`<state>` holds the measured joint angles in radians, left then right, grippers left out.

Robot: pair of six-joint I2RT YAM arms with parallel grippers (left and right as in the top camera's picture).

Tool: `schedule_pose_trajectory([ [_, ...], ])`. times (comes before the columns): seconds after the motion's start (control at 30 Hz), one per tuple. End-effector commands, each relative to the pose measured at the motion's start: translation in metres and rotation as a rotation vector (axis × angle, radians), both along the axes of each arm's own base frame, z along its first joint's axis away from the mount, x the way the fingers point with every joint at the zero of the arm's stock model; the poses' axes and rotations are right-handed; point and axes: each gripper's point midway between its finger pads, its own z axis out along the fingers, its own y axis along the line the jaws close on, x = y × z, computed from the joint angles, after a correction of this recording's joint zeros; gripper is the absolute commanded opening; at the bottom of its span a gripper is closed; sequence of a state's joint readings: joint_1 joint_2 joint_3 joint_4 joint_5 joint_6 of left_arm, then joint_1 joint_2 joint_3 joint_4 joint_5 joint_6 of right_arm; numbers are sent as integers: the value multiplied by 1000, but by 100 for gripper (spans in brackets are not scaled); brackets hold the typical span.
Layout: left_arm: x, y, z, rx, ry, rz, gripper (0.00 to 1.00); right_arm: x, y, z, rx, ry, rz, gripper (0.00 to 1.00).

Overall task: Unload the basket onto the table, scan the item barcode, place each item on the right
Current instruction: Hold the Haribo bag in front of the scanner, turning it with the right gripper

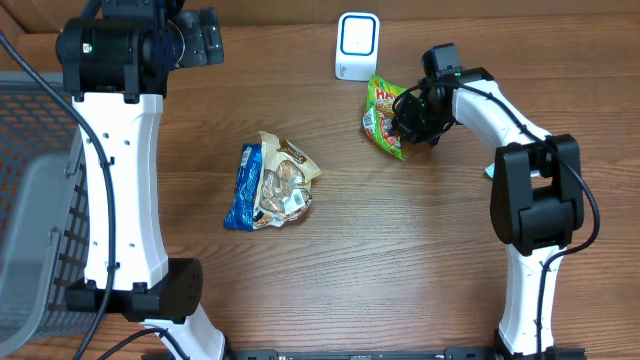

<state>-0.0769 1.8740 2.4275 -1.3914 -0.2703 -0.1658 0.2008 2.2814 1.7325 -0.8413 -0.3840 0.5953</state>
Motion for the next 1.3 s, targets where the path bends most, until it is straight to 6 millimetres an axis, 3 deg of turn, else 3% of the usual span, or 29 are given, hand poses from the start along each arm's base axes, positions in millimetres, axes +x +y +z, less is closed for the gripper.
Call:
schedule_pose_trajectory([
  [0.0,1,1,0,3,-3,9,100,-8,-5,-13,-71,28,-12,4],
  [0.13,1,1,0,3,-3,9,100,10,-14,25,-139,-120,8,4],
  [0.3,1,1,0,3,-3,9,100,40,-33,125,-387,-455,-14,4],
  [0.43,1,1,0,3,-3,9,100,54,-31,174,-540,-648,-48,4],
  [0.53,1,1,0,3,-3,9,100,67,-21,197,-635,-781,-64,4],
  [0.7,1,1,0,3,-3,9,100,98,-2,217,-761,-985,-75,4],
  [0.93,1,1,0,3,-3,9,100,141,17,205,-886,-1175,34,4],
  [1.27,1,1,0,3,-3,9,100,166,38,201,-1022,-1362,212,4],
])
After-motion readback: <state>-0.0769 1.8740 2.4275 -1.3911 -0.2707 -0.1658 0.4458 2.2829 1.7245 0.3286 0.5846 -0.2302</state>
